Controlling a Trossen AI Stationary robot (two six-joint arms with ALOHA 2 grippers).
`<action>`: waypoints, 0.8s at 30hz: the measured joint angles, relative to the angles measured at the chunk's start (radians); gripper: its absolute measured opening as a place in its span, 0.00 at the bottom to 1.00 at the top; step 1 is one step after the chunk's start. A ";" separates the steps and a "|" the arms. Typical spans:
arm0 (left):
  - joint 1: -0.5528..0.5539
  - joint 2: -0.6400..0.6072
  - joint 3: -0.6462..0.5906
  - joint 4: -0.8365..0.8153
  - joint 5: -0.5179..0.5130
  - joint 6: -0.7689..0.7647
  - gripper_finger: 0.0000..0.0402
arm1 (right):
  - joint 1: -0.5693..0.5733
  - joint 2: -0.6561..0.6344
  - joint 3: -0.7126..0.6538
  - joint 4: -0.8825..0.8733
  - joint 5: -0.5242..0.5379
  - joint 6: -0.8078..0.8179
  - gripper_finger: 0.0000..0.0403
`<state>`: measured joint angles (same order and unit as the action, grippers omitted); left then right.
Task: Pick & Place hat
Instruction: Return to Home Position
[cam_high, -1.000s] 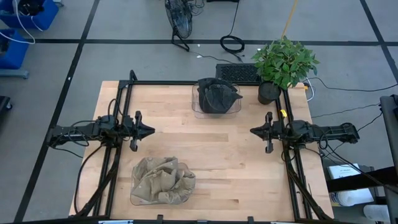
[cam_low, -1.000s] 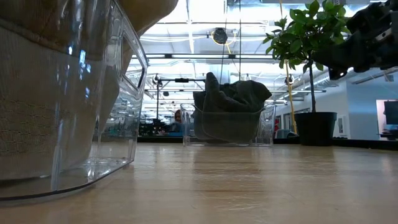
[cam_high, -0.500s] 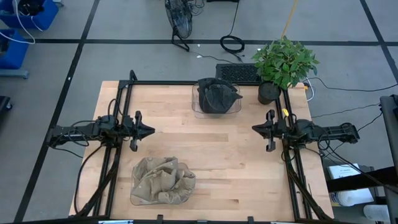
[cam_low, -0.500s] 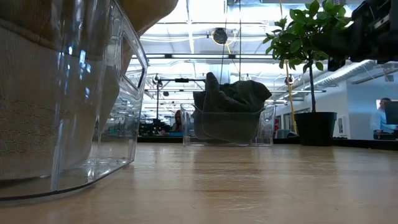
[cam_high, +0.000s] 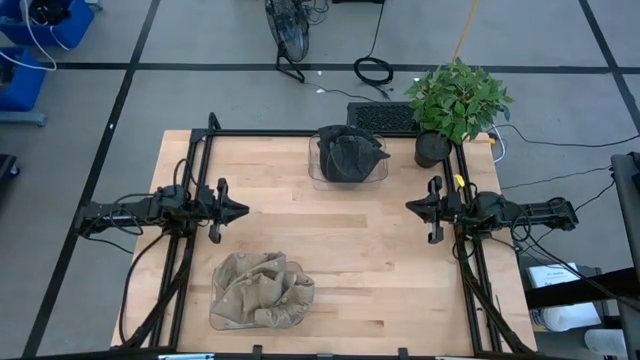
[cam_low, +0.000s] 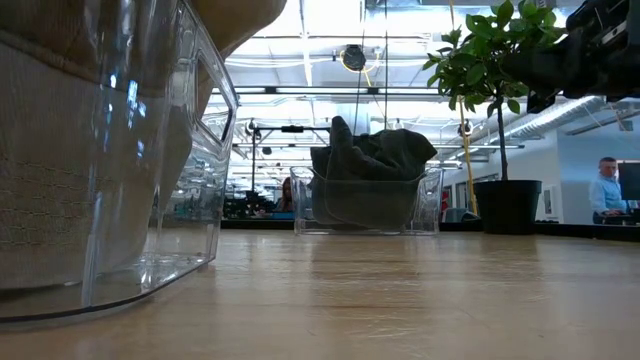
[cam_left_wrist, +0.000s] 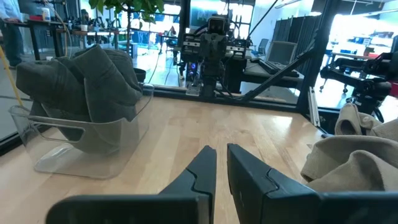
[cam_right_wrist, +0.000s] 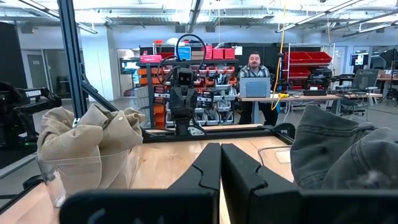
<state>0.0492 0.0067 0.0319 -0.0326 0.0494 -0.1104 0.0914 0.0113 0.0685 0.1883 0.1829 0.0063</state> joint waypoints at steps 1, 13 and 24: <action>0.000 0.000 0.000 0.000 0.000 0.000 0.12 | 0.000 0.000 0.000 0.000 0.000 0.000 0.00; 0.000 0.000 0.000 0.000 0.000 -0.003 0.12 | 0.000 0.000 0.000 -0.038 -0.001 -0.022 0.00; 0.000 0.000 0.000 0.000 0.000 -0.004 0.12 | 0.000 0.000 0.001 -0.164 -0.003 -0.041 0.00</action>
<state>0.0492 0.0064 0.0319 -0.0326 0.0494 -0.1141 0.0914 0.0113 0.0694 0.0243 0.1798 -0.0346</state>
